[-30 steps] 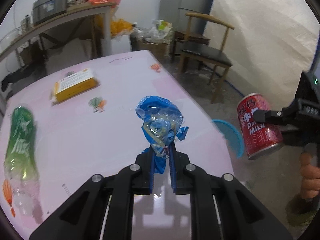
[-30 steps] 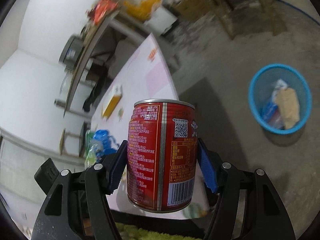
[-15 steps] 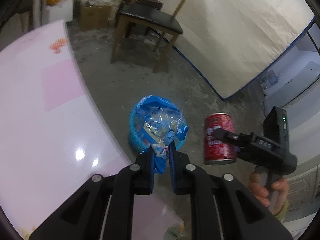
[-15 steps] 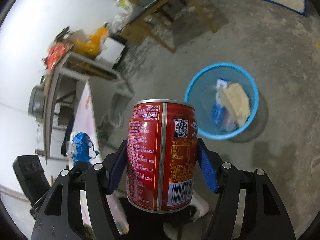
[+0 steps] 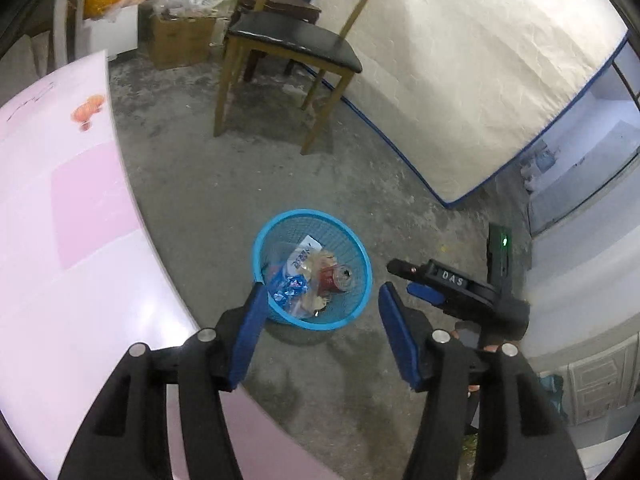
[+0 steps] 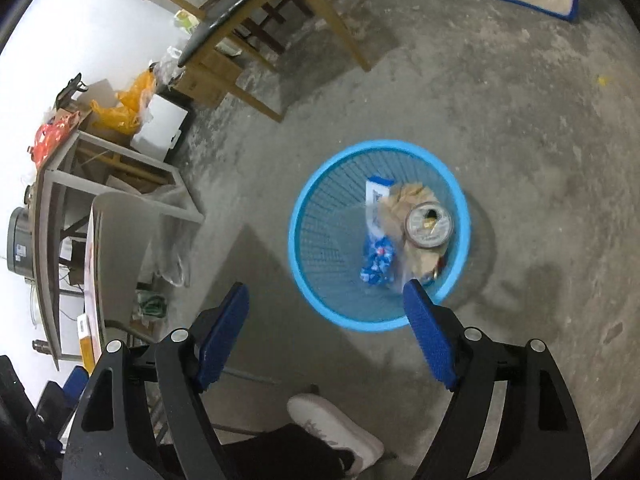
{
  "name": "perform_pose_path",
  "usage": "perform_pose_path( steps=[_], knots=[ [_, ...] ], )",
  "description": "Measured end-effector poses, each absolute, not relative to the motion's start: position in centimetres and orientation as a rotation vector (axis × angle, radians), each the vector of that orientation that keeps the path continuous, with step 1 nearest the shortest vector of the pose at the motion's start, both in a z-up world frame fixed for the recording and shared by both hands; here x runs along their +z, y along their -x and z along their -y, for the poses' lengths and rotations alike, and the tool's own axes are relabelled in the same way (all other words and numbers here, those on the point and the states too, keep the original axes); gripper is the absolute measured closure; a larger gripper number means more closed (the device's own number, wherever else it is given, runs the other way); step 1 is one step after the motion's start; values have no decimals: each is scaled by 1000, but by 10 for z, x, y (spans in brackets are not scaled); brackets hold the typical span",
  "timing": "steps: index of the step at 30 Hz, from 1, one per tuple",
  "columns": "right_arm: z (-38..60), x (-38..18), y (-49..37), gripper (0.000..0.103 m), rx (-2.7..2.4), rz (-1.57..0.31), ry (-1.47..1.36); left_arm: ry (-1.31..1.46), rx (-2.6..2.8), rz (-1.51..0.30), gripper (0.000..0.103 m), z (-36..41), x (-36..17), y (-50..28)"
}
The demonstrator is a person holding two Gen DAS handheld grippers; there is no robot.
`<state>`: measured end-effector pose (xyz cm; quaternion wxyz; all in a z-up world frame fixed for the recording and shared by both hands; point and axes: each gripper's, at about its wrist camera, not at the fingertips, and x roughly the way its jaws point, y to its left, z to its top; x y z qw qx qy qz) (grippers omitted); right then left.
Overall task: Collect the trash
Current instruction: 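Move both tools back over the table toward the yellow box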
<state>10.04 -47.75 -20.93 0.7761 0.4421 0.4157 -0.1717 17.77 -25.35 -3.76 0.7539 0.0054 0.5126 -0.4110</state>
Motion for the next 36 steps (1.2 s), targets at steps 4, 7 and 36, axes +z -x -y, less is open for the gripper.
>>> perform_pose_path(
  steps=[4,7,36],
  knots=[
    [469,-198,-86,27,-356,-877,-947,-2,-880,-1091,42,233,-32,-172],
    [464,-192,-85,27,-354,-868,-924,10,-853,-1058,39,208,-25,-163],
    [75,-30,-339,18,470,-805,146,36,-423,-847,20,-19,-45,-117]
  ],
)
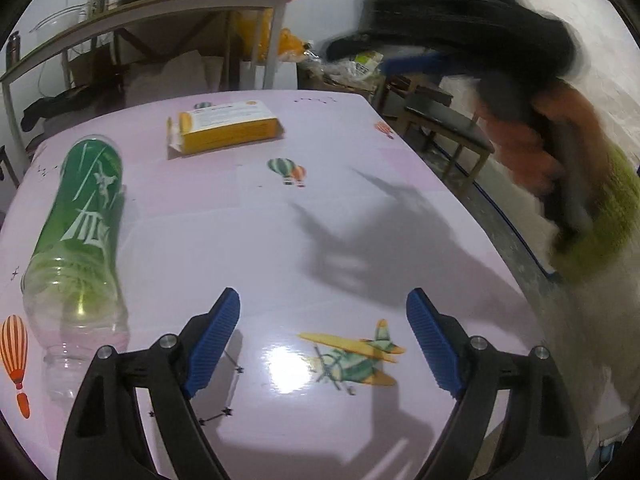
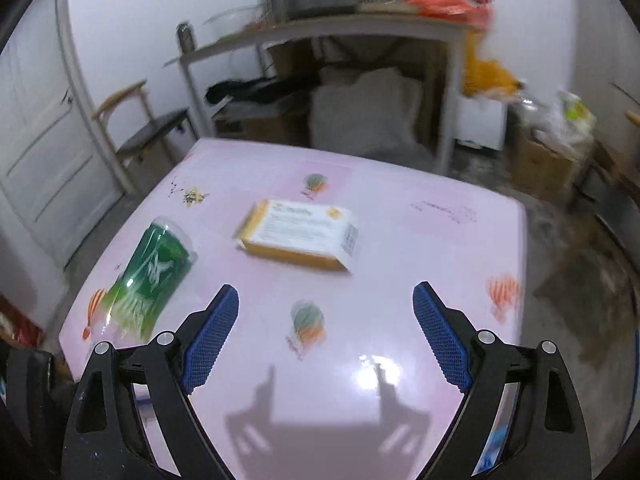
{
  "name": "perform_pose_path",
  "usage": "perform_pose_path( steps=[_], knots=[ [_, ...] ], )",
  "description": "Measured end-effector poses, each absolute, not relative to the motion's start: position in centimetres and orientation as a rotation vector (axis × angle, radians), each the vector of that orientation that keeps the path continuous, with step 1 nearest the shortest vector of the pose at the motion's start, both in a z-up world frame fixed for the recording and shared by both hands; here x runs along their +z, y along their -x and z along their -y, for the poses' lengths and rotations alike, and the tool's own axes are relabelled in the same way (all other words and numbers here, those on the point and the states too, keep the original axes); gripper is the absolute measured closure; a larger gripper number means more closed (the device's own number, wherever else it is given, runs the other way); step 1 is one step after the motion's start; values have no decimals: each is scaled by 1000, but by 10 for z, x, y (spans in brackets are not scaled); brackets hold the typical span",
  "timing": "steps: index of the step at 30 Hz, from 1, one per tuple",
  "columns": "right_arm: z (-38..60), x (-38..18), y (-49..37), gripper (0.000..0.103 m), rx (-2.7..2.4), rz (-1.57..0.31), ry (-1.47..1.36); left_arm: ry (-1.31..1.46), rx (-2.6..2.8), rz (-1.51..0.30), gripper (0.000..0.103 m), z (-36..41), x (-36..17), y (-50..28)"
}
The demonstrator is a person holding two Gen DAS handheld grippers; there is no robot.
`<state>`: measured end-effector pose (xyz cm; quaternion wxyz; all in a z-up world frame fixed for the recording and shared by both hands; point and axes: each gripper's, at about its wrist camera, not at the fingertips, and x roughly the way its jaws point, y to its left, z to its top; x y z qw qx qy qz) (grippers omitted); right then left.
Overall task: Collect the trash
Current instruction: 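Move both tools back over the table toward the yellow box, then grasp the yellow-and-white Calcitriol box with the right tool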
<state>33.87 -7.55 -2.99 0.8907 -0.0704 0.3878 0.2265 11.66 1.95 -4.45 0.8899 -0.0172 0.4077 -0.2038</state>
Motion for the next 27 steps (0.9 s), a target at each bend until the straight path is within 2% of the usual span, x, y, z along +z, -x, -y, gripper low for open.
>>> perform_pose_path(
  steps=[3,8,12,14,27],
  knots=[
    [39,-44,-398,20,474,-855,173,32,-415,-829,20,-23,-46,-116],
    [9,-69,-474,42,428,-963,153,34,-431,-829,20,-25,-50,-114],
    [-10,-90,-498,49,411,-1026,179,43,-445,-826,20,-26,-50,-114],
    [-8,-99,-495,53,411,-1062,187,48,-449,-826,20,-26,-50,-115],
    [74,-104,-373,54,297,-1088,72,62,-447,-840,20,-30,-53,-116]
  ],
)
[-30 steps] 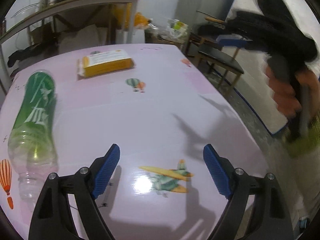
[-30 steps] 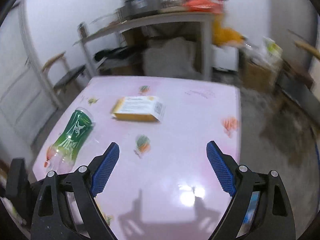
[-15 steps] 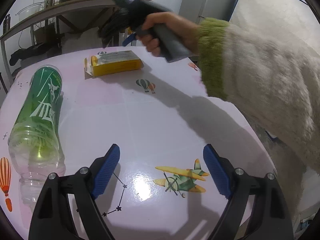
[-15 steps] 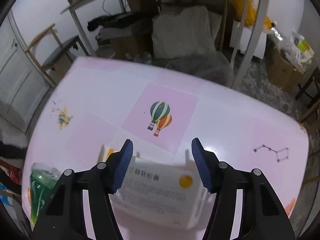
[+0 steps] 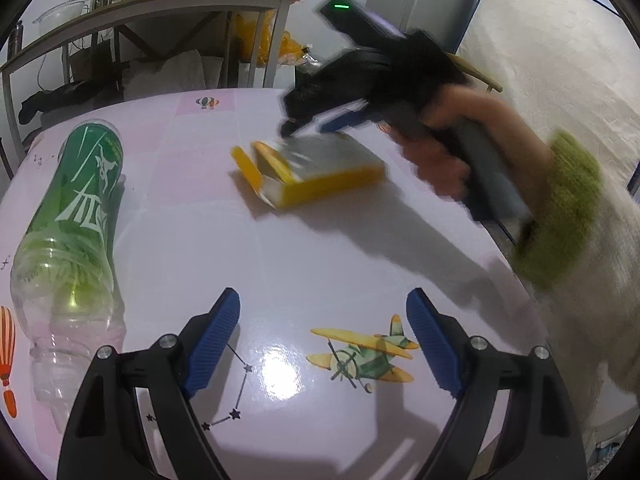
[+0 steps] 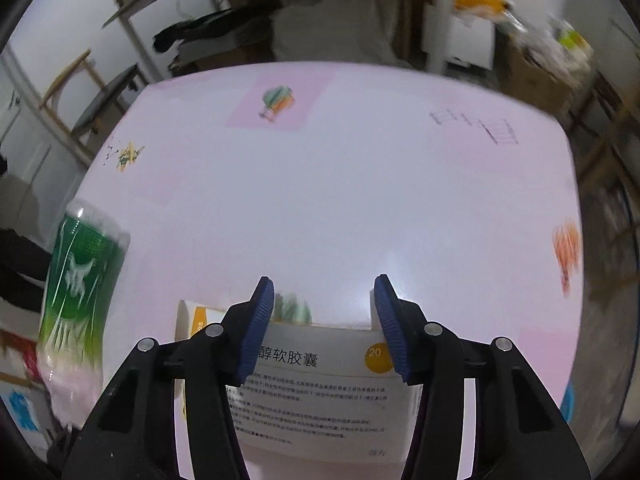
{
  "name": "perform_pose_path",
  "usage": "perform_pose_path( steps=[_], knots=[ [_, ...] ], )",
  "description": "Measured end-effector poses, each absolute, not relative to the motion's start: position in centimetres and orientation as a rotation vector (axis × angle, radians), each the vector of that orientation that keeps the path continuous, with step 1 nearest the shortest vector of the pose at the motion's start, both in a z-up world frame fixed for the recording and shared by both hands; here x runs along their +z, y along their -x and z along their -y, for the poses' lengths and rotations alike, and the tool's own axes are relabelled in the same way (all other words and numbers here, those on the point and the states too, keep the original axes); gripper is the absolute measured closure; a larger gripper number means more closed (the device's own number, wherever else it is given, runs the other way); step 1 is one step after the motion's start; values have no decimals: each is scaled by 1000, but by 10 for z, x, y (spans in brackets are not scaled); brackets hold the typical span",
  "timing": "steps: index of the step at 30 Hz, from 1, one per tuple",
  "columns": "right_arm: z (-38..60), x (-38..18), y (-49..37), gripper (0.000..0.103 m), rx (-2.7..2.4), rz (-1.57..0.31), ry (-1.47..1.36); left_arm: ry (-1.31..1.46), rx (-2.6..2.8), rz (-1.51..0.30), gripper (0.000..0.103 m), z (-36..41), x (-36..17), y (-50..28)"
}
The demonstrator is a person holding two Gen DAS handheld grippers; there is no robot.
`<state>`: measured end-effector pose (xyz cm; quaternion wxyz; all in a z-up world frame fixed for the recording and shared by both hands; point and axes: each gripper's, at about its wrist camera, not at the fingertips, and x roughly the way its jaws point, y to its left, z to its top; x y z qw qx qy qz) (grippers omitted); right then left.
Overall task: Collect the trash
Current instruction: 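Grasp the yellow-and-white Calcitriol box with the right tool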
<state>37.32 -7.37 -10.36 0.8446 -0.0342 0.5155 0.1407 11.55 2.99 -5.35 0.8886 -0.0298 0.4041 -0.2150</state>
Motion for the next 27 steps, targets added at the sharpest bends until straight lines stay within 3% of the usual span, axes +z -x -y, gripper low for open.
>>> perform_pose_path(
  steps=[8,12,19,24,27],
  knots=[
    [139,-109,-295,47,184,-1143,-293,61,-481,-846,20,-18,-53,-105],
    [151,-94,-276,34,215,-1063,-289,109,-538,-863,27,-13,-55,-104],
    [145,-109,-269,33,336,-1148,-240,153,-564,-903,37,-1,-57,-113],
    [153,-113,-240,33,479,-1220,-328,163,-555,-921,38,-5,-60,-114],
    [157,-101,-233,32,475,-1170,-271,162,-553,-932,38,-6,-61,-116]
  ],
)
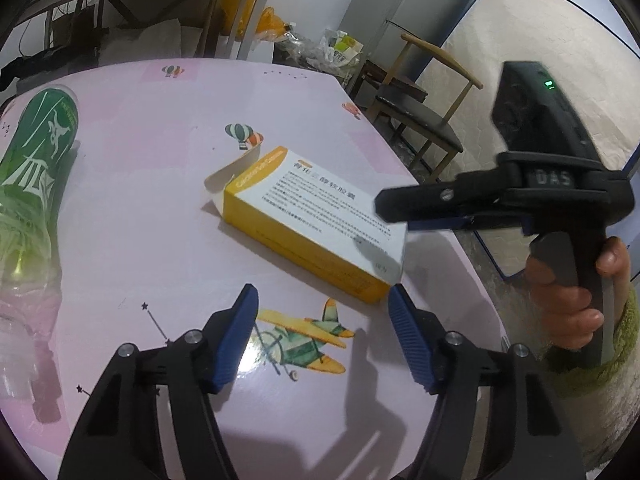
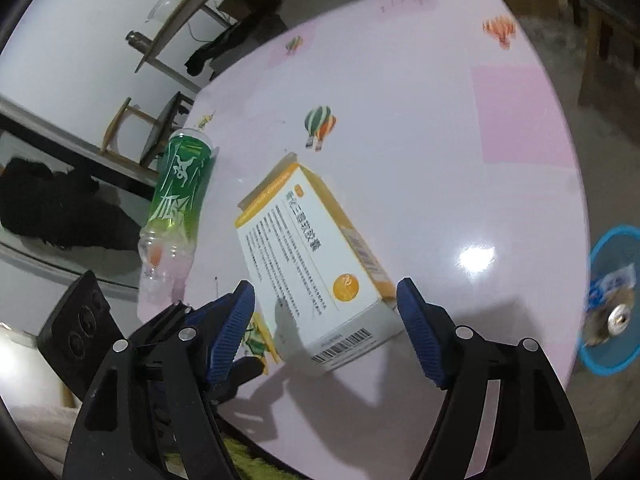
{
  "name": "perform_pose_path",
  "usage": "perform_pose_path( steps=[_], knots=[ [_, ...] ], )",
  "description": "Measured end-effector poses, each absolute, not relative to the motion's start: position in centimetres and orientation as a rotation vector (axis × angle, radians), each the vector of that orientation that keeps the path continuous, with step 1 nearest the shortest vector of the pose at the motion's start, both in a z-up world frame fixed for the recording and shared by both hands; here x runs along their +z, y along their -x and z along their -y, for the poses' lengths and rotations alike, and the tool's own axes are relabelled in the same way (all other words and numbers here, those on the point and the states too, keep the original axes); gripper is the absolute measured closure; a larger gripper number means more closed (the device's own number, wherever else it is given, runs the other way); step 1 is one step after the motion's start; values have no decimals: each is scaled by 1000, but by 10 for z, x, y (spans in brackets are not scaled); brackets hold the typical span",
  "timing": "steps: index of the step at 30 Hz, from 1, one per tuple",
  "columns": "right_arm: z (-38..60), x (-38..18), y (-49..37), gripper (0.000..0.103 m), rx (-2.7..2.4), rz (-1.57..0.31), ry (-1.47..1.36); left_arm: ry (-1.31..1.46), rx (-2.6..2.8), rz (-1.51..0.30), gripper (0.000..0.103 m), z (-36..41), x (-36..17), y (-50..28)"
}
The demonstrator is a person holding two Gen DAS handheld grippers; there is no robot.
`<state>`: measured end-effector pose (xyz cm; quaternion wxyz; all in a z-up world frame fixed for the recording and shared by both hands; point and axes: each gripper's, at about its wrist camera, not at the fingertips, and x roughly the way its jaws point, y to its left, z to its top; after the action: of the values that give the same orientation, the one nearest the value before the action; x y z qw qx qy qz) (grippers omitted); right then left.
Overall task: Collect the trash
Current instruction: 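Grasp the yellow-and-white Calcitriol box with the right tool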
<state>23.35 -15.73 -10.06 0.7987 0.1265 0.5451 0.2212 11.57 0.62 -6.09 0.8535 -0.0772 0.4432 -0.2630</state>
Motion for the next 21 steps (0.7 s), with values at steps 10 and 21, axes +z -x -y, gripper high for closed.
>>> perform_pose_path(
  steps=[10,21],
  knots=[
    [98,-98,-254,17,519,-1085,60,113,-495,-955,38,-12,-55,-104],
    [75,-120,-253,17,559,-1120,298,86,-420,-959,38,-28,-44,-98]
  ],
)
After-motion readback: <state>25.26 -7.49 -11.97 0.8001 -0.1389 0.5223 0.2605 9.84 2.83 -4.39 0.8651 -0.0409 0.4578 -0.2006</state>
